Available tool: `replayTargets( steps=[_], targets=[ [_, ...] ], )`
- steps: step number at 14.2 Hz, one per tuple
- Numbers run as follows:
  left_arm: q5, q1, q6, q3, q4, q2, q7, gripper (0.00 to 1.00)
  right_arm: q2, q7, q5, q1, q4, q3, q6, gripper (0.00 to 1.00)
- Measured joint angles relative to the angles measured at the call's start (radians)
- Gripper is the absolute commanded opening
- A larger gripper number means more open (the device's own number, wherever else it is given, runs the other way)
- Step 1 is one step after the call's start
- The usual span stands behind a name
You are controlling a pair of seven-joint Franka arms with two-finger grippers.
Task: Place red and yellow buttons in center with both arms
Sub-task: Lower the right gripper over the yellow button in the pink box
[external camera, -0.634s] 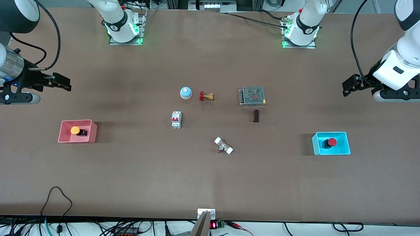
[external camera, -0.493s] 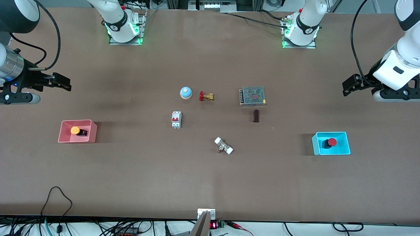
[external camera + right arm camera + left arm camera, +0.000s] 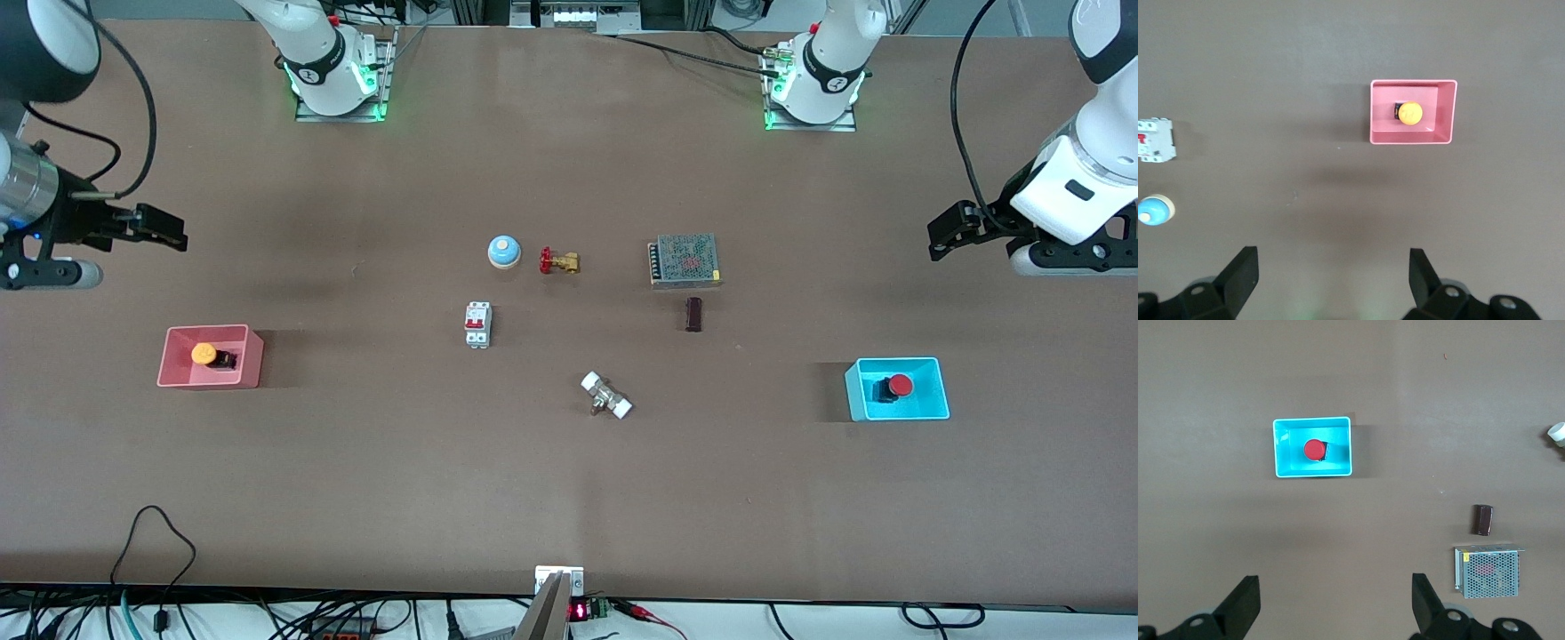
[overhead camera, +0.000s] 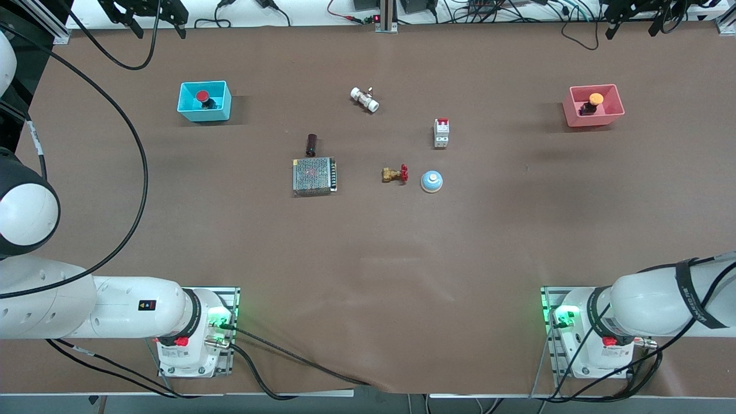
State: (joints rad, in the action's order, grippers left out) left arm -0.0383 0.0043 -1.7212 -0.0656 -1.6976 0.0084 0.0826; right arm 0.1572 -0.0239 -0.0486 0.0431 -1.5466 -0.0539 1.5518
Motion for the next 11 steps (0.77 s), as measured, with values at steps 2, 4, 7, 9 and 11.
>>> replayTargets(
  steps=[2,4,7,9,11],
  targets=[
    [0.000,0.000,0.000,0.000,0.000,0.000,0.000,1.00,0.040,-0.042,-0.002,0.028,-0.008,0.001,0.032,1.00],
    [0.000,0.000,0.000,0.000,0.000,0.000,-0.001,1.00,0.081,-0.065,-0.003,0.059,-0.028,0.003,0.073,1.00],
    [0.000,0.000,0.013,0.000,0.000,0.000,-0.001,1.00,0.142,-0.071,-0.021,0.098,-0.067,0.003,0.184,1.00],
    [0.000,0.000,0.015,0.000,0.000,0.000,-0.001,1.00,0.168,-0.072,-0.052,0.110,-0.116,0.003,0.295,1.00],
    [0.000,0.000,0.016,0.000,0.000,0.000,0.000,1.00,0.192,-0.072,-0.066,0.116,-0.163,0.003,0.394,1.00]
  ],
)
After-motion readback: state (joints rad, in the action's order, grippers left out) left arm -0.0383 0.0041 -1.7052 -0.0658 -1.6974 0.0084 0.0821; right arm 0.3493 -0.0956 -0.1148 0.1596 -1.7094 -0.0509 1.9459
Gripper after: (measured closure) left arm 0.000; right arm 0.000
